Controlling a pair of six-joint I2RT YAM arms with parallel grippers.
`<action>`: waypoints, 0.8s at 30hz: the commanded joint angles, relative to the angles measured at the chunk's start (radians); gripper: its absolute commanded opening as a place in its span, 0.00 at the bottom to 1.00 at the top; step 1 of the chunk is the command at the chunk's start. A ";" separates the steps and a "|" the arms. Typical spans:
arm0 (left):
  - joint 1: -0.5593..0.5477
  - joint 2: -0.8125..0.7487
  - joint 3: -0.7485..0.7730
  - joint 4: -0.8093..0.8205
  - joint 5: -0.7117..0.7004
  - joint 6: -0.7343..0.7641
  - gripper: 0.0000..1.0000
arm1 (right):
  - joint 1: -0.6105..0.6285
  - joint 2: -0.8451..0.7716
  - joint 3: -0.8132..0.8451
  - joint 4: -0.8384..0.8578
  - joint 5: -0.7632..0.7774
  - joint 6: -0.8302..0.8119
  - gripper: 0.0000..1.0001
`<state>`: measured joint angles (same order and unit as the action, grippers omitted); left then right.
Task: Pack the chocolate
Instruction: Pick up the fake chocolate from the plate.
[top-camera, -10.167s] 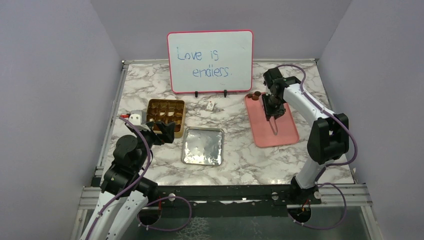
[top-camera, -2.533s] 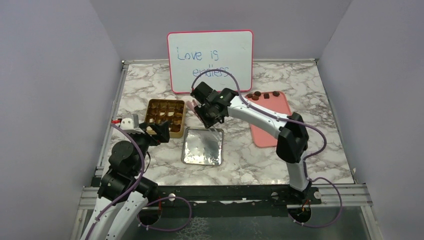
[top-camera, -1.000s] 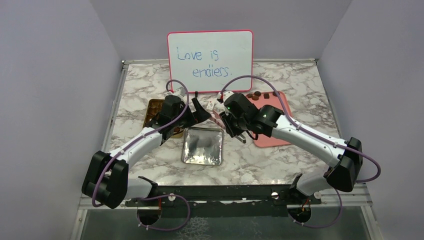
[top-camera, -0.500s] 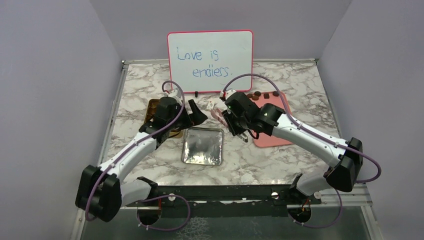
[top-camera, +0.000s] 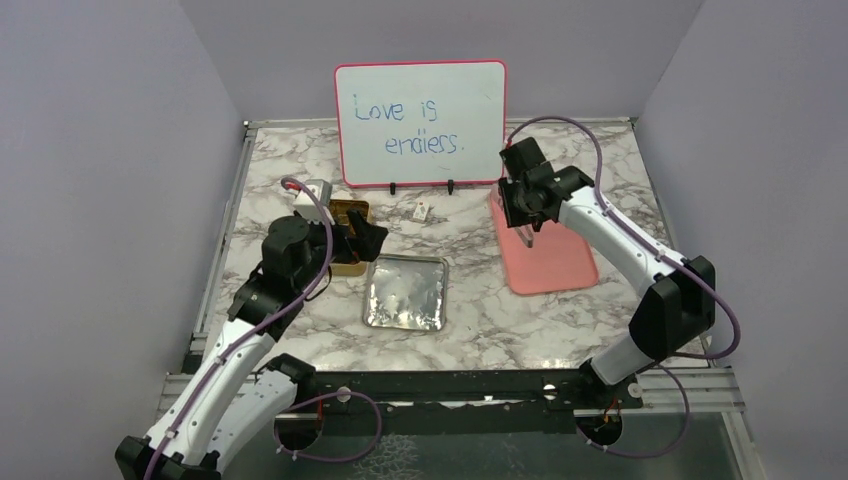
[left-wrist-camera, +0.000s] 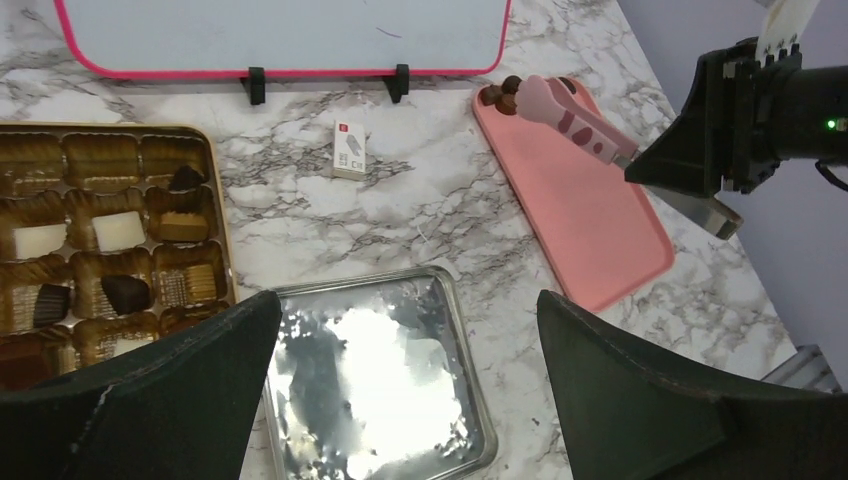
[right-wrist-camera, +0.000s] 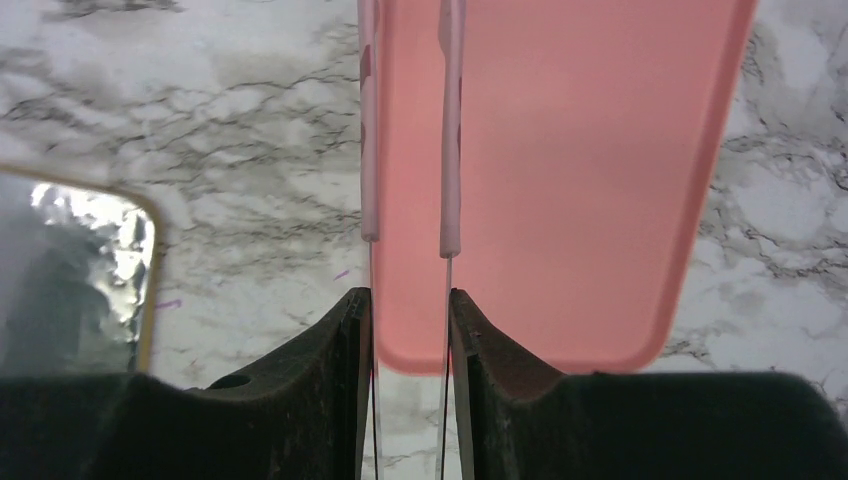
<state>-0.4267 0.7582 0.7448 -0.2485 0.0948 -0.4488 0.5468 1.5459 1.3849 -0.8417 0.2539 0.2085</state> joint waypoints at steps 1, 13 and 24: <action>0.003 -0.081 -0.074 -0.039 -0.085 0.069 0.99 | -0.108 0.056 0.047 -0.022 0.023 -0.034 0.36; 0.003 -0.083 -0.104 -0.062 -0.063 0.110 0.99 | -0.282 0.173 0.123 0.018 -0.025 -0.110 0.37; 0.003 -0.094 -0.106 -0.062 -0.064 0.113 0.99 | -0.320 0.222 0.128 0.064 -0.086 -0.140 0.38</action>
<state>-0.4267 0.6792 0.6449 -0.3153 0.0261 -0.3504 0.2405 1.7527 1.4879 -0.8261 0.2085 0.0917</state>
